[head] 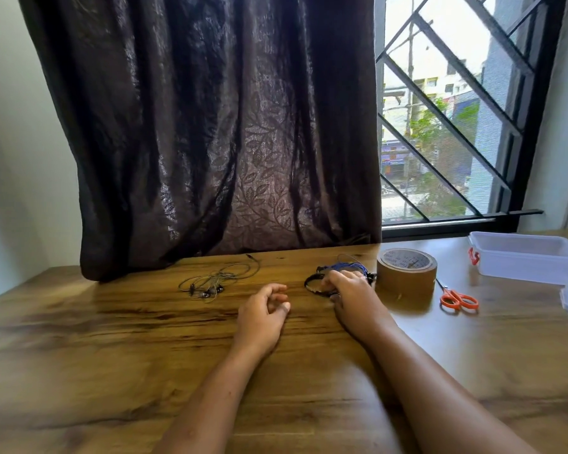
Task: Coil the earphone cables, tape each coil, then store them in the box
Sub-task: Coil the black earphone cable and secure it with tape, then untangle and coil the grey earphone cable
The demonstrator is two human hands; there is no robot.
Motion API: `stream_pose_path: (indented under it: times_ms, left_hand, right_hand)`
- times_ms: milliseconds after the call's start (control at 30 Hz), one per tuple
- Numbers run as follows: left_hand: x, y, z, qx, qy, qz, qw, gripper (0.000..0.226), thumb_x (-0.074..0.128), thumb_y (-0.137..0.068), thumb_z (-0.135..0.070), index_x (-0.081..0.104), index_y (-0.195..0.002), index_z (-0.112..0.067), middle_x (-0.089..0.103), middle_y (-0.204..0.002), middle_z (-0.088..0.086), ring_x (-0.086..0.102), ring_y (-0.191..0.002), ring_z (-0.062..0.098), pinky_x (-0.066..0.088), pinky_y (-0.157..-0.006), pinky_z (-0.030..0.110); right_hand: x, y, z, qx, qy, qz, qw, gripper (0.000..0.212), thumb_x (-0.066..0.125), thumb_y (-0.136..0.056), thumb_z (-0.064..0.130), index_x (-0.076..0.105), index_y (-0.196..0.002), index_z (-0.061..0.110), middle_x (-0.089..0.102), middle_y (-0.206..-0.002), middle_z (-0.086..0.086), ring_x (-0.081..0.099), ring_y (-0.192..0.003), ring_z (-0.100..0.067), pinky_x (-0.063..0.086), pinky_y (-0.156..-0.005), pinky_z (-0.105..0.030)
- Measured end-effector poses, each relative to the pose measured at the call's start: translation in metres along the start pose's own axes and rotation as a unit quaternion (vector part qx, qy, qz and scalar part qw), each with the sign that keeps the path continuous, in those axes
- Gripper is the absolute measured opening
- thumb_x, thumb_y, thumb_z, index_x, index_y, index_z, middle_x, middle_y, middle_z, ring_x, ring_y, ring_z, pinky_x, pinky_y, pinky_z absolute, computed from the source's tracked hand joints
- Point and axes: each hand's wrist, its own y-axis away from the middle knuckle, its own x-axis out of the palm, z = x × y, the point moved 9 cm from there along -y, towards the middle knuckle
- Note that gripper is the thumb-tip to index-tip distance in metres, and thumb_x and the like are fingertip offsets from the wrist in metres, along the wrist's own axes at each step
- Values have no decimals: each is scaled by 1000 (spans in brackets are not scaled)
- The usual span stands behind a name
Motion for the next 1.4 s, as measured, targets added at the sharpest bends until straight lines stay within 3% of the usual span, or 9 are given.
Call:
stream_pose_path:
  times_ms: [133, 300, 433, 500, 633, 900, 1033, 1133, 1400]
  left_hand:
    - [-8, -2, -2, 15, -49, -23, 998, 26, 60, -91, -15, 59, -114, -25, 60, -106, -10, 56, -99, 4, 40, -67, 8]
    - [-66, 0, 15, -9, -121, -122, 985, 25, 58, -90, -14, 61, -113, -23, 59, -114, -3, 56, -105, 14, 50, -91, 30]
    - [-130, 15, 54, -122, -86, -259, 954, 20, 54, -91, -5, 62, -110, -4, 61, -113, 13, 55, -106, 28, 42, -91, 34]
    - [-134, 17, 66, -168, -64, -261, 948, 19, 52, -90, -1, 61, -107, -4, 58, -111, 13, 53, -103, 27, 39, -85, 30]
    - [-127, 10, 70, -161, -77, -251, 951, 16, 52, -91, -4, 61, -104, -9, 56, -104, 6, 45, -88, 14, 37, -76, 25]
    - [-120, -5, 77, -149, -86, -241, 955, 17, 54, -88, -5, 60, -97, -17, 57, -98, -1, 53, -90, 14, 42, -78, 24]
    - [-114, -17, 79, -135, -80, -236, 959, 21, 53, -87, -3, 63, -100, -16, 60, -101, 0, 56, -97, 17, 44, -82, 25]
    - [-112, -26, 80, -120, -64, -235, 963, 20, 54, -86, -3, 65, -99, -14, 63, -101, 3, 59, -96, 19, 49, -87, 30]
    - [-116, -27, 75, -107, -49, -252, 960, 19, 53, -87, 1, 64, -98, -11, 61, -97, 1, 52, -85, 9, 38, -76, 18]
  right_hand:
    - [-10, 3, 21, -46, 36, -61, 996, 17, 51, -94, 11, 62, -105, 16, 60, -107, 1, 46, -106, -19, 45, -89, -30]
    - [30, 21, 79, -156, 20, 76, 985, 24, 49, -95, 30, 59, -116, 23, 59, -114, 6, 48, -109, -10, 45, -96, -27]
    - [50, 24, 96, -163, 23, 124, 979, 37, 47, -95, 39, 53, -129, 24, 57, -125, 4, 47, -117, -12, 42, -102, -31]
    - [57, 17, 97, -146, 28, 129, 981, 39, 46, -96, 38, 52, -132, 23, 56, -130, 3, 46, -121, -15, 40, -104, -33]
    - [79, -6, 104, -104, 41, 128, 985, 41, 44, -97, 35, 48, -135, 22, 51, -135, 0, 42, -126, -21, 36, -105, -37]
    - [114, -59, 96, -23, 84, 123, 989, 53, 41, -96, 41, 33, -145, 23, 36, -149, -3, 35, -135, -26, 35, -107, -43]
    - [124, -81, 86, 8, 122, 116, 986, 52, 36, -97, 45, 35, -144, 24, 42, -145, -6, 43, -129, -28, 40, -101, -42]
    - [130, -91, 84, 16, 139, 124, 982, 50, 33, -97, 46, 39, -143, 27, 43, -145, -6, 44, -128, -29, 40, -100, -43]
    - [133, -93, 88, -7, 138, 133, 982, 44, 34, -98, 42, 38, -141, 33, 39, -144, -6, 42, -127, -30, 39, -98, -46]
